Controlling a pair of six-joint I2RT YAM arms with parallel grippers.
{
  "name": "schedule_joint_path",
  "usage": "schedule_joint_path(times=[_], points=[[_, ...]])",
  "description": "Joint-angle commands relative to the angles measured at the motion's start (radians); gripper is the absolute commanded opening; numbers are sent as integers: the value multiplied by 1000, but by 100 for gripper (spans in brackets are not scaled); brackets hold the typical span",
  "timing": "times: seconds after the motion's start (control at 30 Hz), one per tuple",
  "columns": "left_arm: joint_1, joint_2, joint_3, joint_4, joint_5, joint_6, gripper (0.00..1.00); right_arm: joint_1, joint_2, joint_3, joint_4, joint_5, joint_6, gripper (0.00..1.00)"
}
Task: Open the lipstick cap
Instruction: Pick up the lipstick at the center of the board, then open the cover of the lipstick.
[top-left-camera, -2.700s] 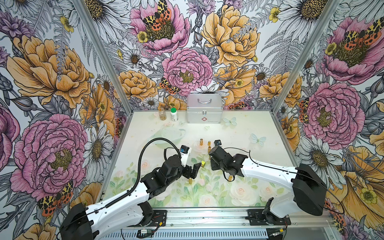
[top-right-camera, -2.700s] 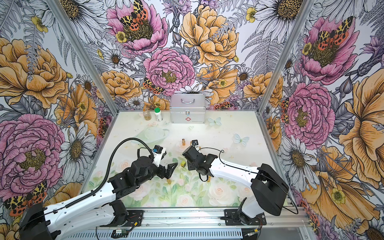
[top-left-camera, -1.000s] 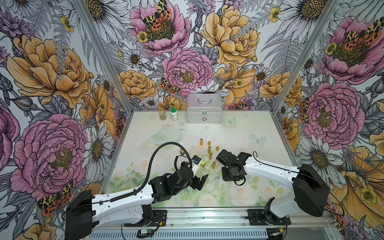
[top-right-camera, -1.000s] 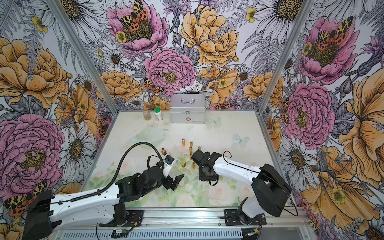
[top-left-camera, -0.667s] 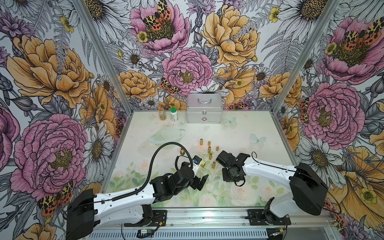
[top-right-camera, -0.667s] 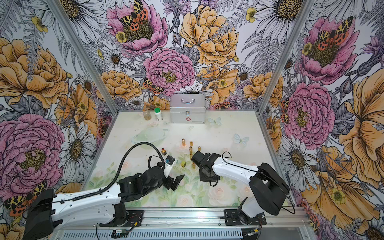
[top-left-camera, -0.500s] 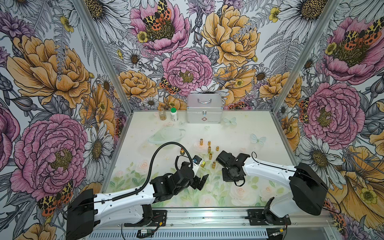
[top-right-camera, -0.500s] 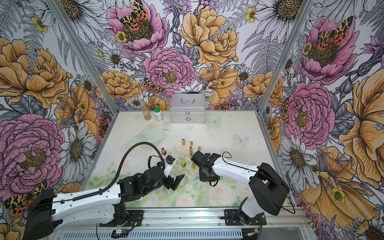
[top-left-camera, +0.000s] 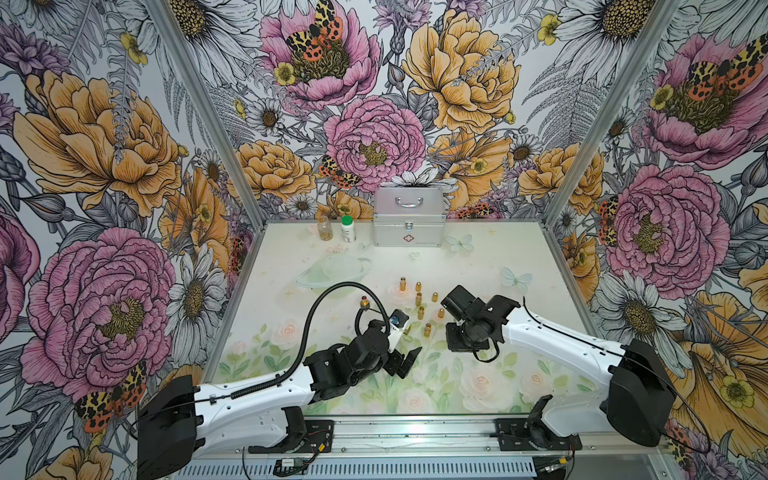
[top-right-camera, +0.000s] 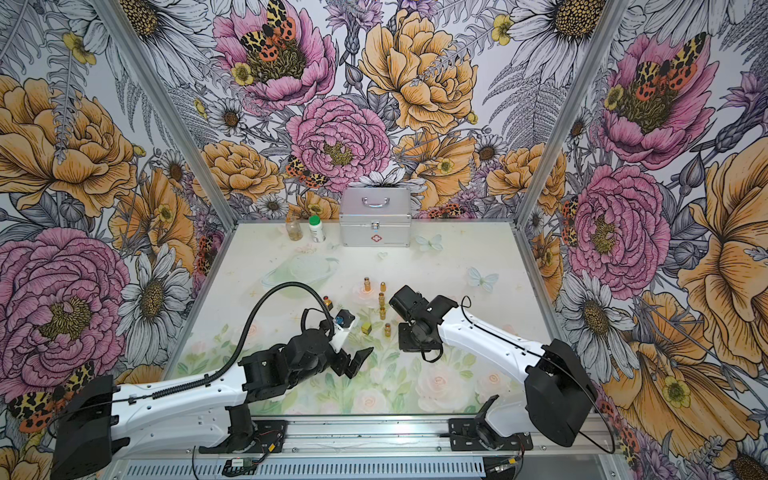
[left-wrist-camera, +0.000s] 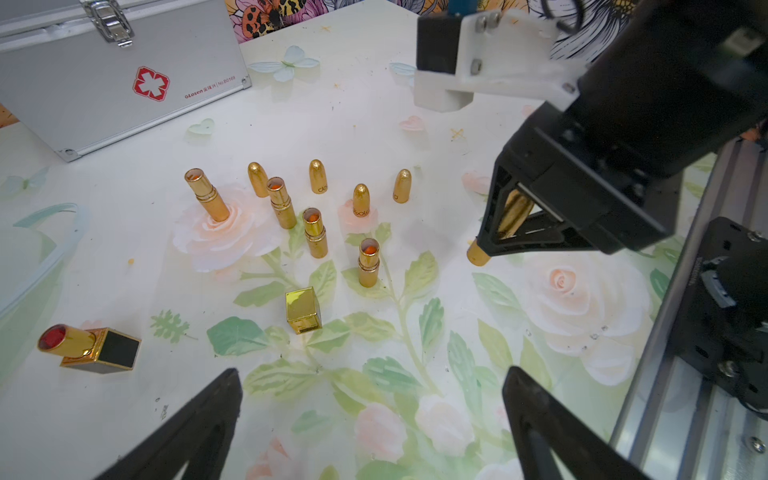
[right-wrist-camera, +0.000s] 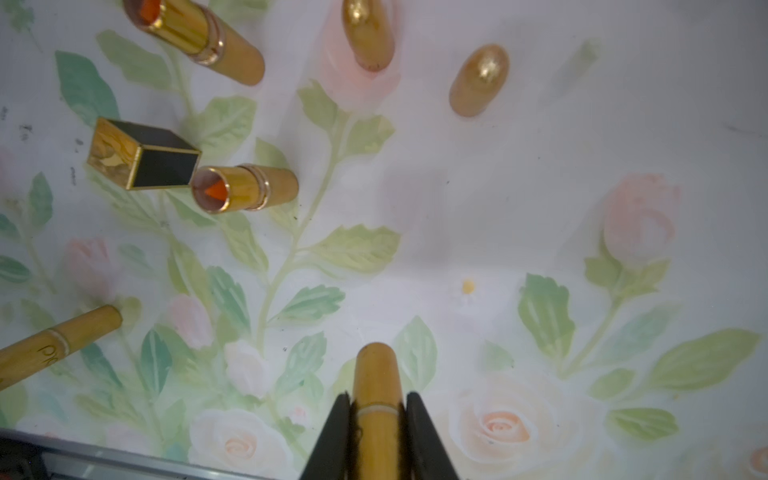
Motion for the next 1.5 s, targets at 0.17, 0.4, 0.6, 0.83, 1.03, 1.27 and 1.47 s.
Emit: schedule_joint_path(times=[0.17, 0.4, 0.6, 0.83, 1.03, 1.27, 1.47], points=[[77, 78, -4, 186, 253, 156, 77, -47, -38, 129, -65, -204, -74, 21], [81, 159, 19, 243, 329, 211, 62, -76, -61, 152, -61, -204, -74, 21], [70, 242, 54, 302, 382, 215, 50, -92, -86, 151, -29, -396, -82, 22], [63, 271, 59, 391, 380, 200, 34, -105, -95, 133, 11, -428, -62, 22], [63, 270, 62, 398, 390, 200, 30, -119, -91, 129, 38, -451, -54, 22], [66, 271, 61, 414, 384, 190, 27, -136, -94, 90, 85, -499, -35, 22], [72, 275, 61, 427, 390, 185, 21, -142, -99, 62, 122, -525, -17, 22]])
